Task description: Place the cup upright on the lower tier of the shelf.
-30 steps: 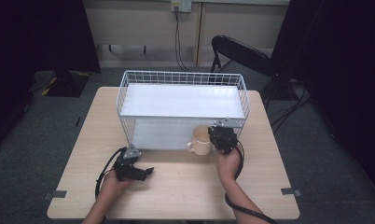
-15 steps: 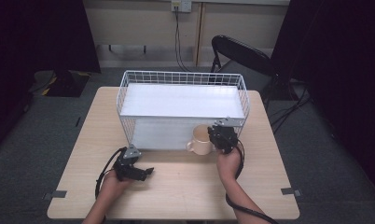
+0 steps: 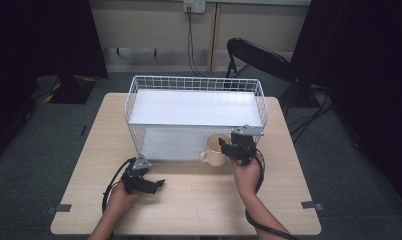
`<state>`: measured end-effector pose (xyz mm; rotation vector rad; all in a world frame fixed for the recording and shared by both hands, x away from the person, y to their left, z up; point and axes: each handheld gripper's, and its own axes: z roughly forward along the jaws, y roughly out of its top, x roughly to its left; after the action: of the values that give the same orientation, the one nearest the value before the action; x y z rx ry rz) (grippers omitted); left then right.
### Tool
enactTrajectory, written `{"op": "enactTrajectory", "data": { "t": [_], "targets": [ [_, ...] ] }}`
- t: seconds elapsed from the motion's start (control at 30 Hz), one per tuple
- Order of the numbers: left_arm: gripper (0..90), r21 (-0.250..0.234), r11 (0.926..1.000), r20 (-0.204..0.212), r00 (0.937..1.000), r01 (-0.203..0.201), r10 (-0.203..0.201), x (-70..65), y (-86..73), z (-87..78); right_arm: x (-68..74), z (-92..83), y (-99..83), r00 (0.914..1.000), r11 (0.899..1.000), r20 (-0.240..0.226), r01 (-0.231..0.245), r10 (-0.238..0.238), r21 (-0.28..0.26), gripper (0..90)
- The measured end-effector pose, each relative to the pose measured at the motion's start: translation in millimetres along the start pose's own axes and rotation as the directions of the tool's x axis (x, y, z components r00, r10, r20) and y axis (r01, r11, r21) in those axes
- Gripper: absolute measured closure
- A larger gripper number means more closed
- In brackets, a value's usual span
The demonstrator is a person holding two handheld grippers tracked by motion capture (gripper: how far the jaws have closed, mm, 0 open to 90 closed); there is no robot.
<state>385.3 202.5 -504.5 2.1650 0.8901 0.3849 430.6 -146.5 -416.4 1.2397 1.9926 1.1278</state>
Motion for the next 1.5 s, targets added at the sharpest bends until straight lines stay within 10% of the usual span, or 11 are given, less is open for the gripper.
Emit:
{"op": "enactTrajectory", "data": {
  "t": [0.53, 1.5],
  "targets": [
    [11.3, 0.001, 1.0000, 0.000, 1.0000, -0.001, 0.001, 0.0, 0.0, 0.0, -1.0, -14.6, 0.0, 0.9958, 0.999, -0.085, -0.033, 0.034, 0.016, 20.7],
    [11.3, 0.000, 1.0000, 0.000, 1.0000, -0.001, 0.001, 0.0, 0.0, 0.0, -0.4, -17.7, -23.3, 0.9931, 0.999, -0.116, -0.009, 0.015, 0.048, 17.7]
  ]
}}
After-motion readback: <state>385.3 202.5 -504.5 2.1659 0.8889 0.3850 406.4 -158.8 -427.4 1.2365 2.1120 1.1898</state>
